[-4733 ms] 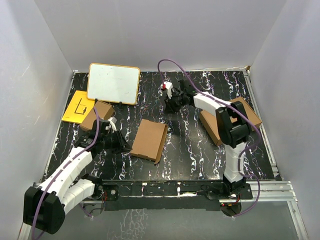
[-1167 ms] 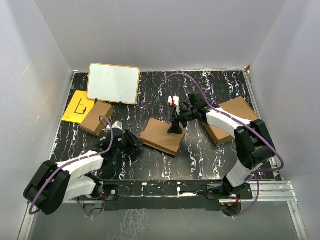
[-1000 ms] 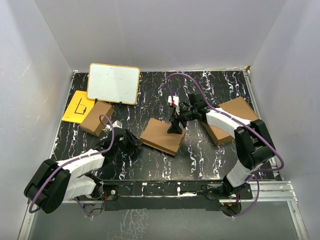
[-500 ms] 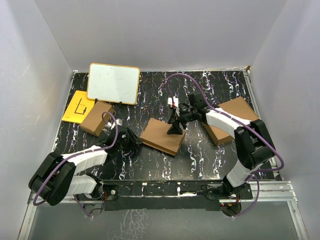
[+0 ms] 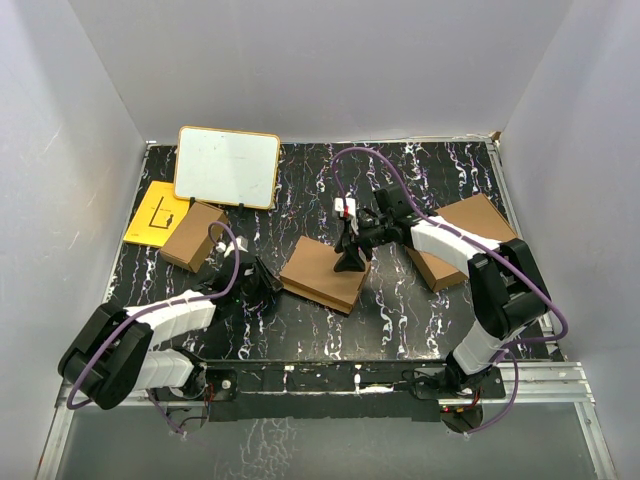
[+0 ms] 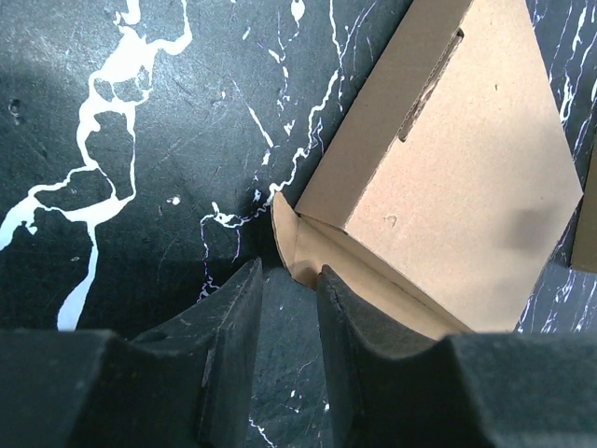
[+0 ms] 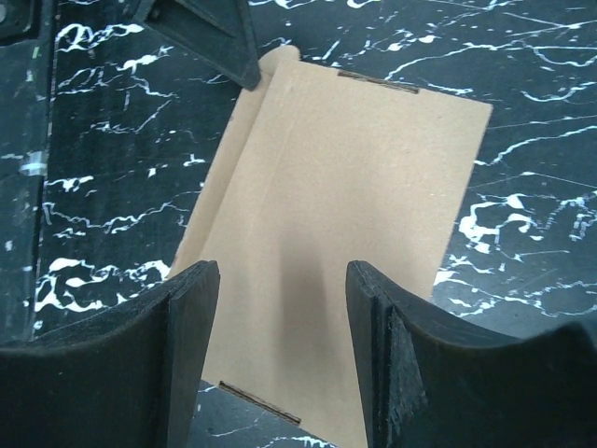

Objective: Fold the paper box

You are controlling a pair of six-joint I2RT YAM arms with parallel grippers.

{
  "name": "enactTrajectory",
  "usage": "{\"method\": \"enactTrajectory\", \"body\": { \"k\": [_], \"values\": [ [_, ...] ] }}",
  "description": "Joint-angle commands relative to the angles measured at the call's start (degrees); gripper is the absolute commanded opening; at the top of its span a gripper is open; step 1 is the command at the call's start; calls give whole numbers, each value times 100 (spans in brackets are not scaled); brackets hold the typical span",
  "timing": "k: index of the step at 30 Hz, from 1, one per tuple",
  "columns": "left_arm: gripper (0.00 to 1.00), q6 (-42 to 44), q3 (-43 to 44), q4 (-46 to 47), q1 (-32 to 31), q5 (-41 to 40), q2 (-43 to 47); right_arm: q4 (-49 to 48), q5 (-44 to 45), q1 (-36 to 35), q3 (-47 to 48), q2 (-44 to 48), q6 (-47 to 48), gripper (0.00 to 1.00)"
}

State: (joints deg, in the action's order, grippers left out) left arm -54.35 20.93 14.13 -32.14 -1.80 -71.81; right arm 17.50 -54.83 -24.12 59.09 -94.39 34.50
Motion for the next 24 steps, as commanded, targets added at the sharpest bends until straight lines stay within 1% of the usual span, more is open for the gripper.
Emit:
{"method": "enactTrajectory", "body": {
  "k": [1,2,3,4,5,7,8,10,11,14,18,24],
  "values": [
    [30,256,62,-184,-44,-134,5,309,-687,-98,233,1,424,61],
    [31,264,61,-149,-41,-128,20,571,-862,-107,265,26,667,61],
    [32,274,61,-123,-44,-125,31,899,-1052,-117,310,52,1105,60],
    [33,296,53,-81,-44,-111,66,1461,-1199,-122,359,111,1870,61],
    [33,309,52,-51,-42,-102,96,1827,-1196,-117,361,185,2407,62],
    [34,326,16,-7,-40,-104,172,2390,-1005,-118,232,366,3599,65],
    [34,340,-19,15,-39,-123,236,2525,-852,-113,91,466,4175,68],
    [34,373,-71,73,-38,-178,330,2573,-489,-119,-221,678,4925,74],
    [34,388,-102,99,-42,-200,387,2568,-315,-117,-328,730,5170,76],
    [34,415,-170,178,-40,-273,500,2599,2,-117,-412,764,5488,77],
    [34,433,-146,204,-46,-225,452,2482,147,-112,-735,818,6021,77],
    [34,355,-183,313,-39,-155,352,1827,164,-168,-1221,1075,6132,80]
  ]
}}
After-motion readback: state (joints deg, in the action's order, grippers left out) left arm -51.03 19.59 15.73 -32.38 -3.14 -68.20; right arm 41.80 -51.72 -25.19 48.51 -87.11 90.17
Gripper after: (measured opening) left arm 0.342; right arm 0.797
